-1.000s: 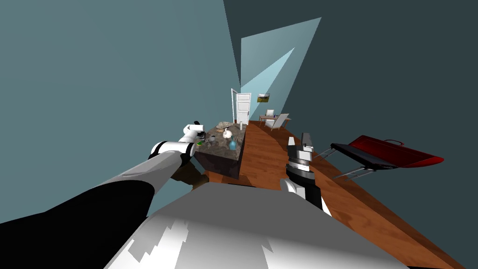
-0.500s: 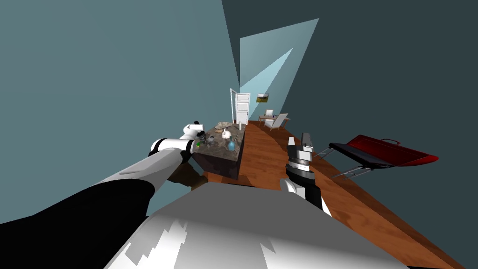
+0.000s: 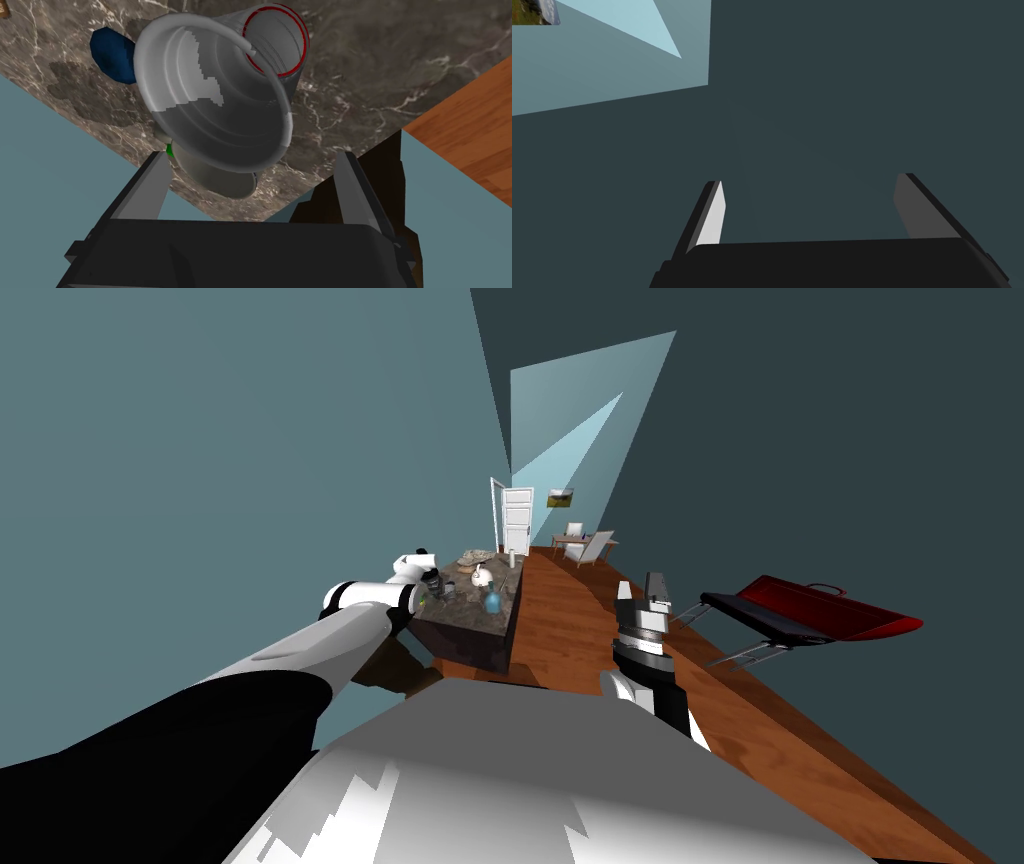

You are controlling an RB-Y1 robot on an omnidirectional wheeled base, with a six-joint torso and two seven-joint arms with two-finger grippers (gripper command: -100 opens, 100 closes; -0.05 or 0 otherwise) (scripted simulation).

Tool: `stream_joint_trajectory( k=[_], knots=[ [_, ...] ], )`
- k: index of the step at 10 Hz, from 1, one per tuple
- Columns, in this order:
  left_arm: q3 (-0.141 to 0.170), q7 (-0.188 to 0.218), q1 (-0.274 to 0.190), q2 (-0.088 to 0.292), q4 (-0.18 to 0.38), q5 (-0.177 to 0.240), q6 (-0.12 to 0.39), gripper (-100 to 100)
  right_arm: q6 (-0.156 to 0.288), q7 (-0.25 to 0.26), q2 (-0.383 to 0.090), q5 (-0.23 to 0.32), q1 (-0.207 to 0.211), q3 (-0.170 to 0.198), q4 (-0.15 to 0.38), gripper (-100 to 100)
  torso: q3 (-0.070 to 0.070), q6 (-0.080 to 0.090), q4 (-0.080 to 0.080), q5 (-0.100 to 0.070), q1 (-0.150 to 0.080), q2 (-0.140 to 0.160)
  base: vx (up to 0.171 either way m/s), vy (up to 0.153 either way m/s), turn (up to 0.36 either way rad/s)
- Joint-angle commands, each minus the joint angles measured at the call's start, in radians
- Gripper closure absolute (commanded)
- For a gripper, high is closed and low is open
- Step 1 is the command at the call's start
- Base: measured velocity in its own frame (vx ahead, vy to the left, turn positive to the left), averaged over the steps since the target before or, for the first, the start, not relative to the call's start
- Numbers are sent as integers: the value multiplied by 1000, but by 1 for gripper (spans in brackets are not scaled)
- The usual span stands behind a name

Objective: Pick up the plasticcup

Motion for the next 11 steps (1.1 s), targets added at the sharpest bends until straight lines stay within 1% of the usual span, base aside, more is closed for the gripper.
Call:
stream_joint_trajectory(
  k=[1,2,3,4,5,6,7,8,11],
  knots=[
    [4,2,-12,-6,38,2,22,-100,0,0,0,0,0,0,0,0,0,0,0,0,0,0,50,-17,-37],
    [1,-3,-23,0,51,0,4,-100,0,0,0,0,0,0,0,0,0,0,0,0,0,-1,22,-8,-5],
    [1,-5,-26,0,58,0,3,0,0,0,0,0,0,0,0,0,0,0,0,0,0,1,0,0,0],
    [-8,28,-11,-26,58,-4,-20,-100,0,0,0,0,0,0,0,0,1,0,0,0,1,2,2,60,-74],
    [-8,28,-11,-26,14,-4,-16,-100,0,0,0,0,0,0,0,0,1,0,0,1,4,2,-15,79,-50],
    [-8,28,-11,-26,6,-4,-19,-100,0,0,0,0,0,0,0,0,2,0,1,1,6,3,-18,42,5],
    [-8,24,-23,-21,36,-4,-16,-100,0,0,0,0,0,0,0,0,2,-1,1,1,4,4,-6,13,1],
    [-9,21,-29,-20,46,-5,-29,100,0,0,0,0,0,0,0,0,2,-1,1,1,3,3,0,0,0],
    [-9,21,-28,-20,45,-5,-28,100,0,0,0,0,0,0,0,0,1,0,0,0,1,2,-2,-1,2]
  ],
)
